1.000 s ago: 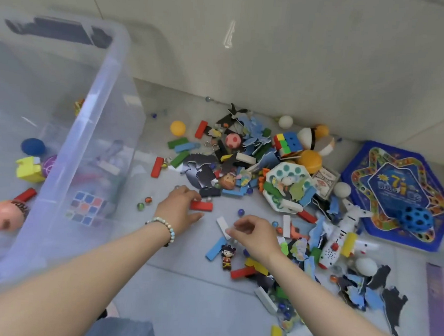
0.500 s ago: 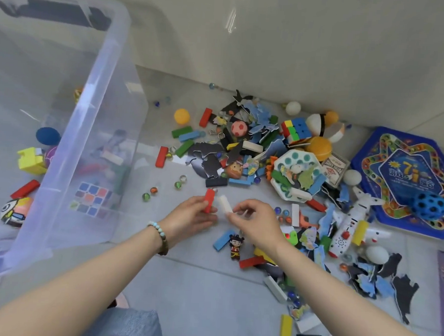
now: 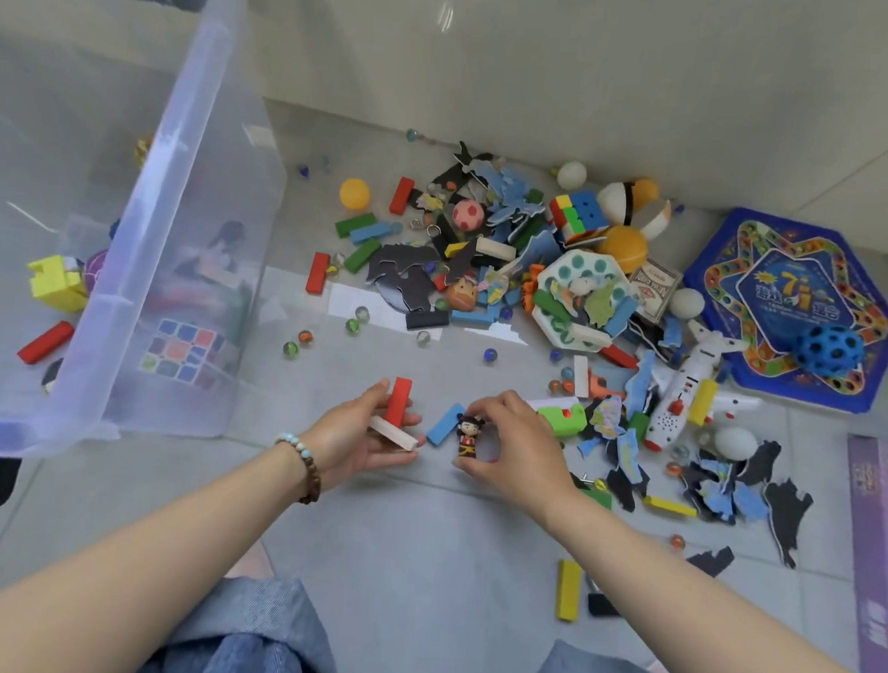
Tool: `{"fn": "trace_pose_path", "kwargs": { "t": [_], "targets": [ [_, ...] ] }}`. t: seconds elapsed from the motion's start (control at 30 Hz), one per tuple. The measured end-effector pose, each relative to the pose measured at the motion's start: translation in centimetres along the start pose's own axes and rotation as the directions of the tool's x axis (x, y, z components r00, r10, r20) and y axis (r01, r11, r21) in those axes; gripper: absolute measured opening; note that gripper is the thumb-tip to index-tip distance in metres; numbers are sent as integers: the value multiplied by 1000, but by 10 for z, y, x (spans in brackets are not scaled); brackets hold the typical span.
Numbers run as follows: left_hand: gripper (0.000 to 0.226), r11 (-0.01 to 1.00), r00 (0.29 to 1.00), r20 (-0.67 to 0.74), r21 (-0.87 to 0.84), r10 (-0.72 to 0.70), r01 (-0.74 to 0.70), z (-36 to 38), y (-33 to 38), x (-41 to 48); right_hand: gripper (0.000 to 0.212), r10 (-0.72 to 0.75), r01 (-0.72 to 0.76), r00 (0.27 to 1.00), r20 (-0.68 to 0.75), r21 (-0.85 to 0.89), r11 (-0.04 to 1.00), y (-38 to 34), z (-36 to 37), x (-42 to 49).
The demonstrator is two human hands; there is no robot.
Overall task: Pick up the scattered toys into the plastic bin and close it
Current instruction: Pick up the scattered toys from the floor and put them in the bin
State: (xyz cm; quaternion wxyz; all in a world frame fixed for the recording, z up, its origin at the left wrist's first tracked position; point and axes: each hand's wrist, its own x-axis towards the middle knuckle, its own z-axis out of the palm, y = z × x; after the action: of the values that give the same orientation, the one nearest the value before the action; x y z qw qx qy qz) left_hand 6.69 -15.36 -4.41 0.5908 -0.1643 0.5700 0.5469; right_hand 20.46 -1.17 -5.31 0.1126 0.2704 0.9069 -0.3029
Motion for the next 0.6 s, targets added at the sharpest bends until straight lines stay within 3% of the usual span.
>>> {"fn": "trace_pose_path", "kwargs": {
  "t": [0.17, 0.27, 0.37, 0.43, 0.53, 0.6],
  "targets": [
    [42, 997, 997, 41, 14, -72, 71, -10, -15, -7, 49, -1, -3, 998, -61, -51, 999, -1, 4, 0],
    [45, 994, 990, 97, 32, -103, 100, -11, -19, -9, 44, 5, 20, 989, -145, 169, 985, -14, -1, -5],
    [49, 995, 977, 186, 22, -103, 101, -5, -18, -9, 50, -145, 162, 987, -75, 308, 938, -38, -7, -17],
    [49, 997, 986, 148, 10, -82, 81, 1, -17, -8, 50, -164, 167, 986, -33, 302, 939, -40, -9, -16],
    [41, 989, 1000, -2, 145, 5, -5, 1, -17, -8, 33, 5, 1, 1000, -15, 341, 940, -22, -11, 2],
    [37, 970, 996, -50, 233, 77, -64, -6, -18, -6, 34, 12, -31, 997, 82, 235, 971, -12, -10, 9]
  ]
}}
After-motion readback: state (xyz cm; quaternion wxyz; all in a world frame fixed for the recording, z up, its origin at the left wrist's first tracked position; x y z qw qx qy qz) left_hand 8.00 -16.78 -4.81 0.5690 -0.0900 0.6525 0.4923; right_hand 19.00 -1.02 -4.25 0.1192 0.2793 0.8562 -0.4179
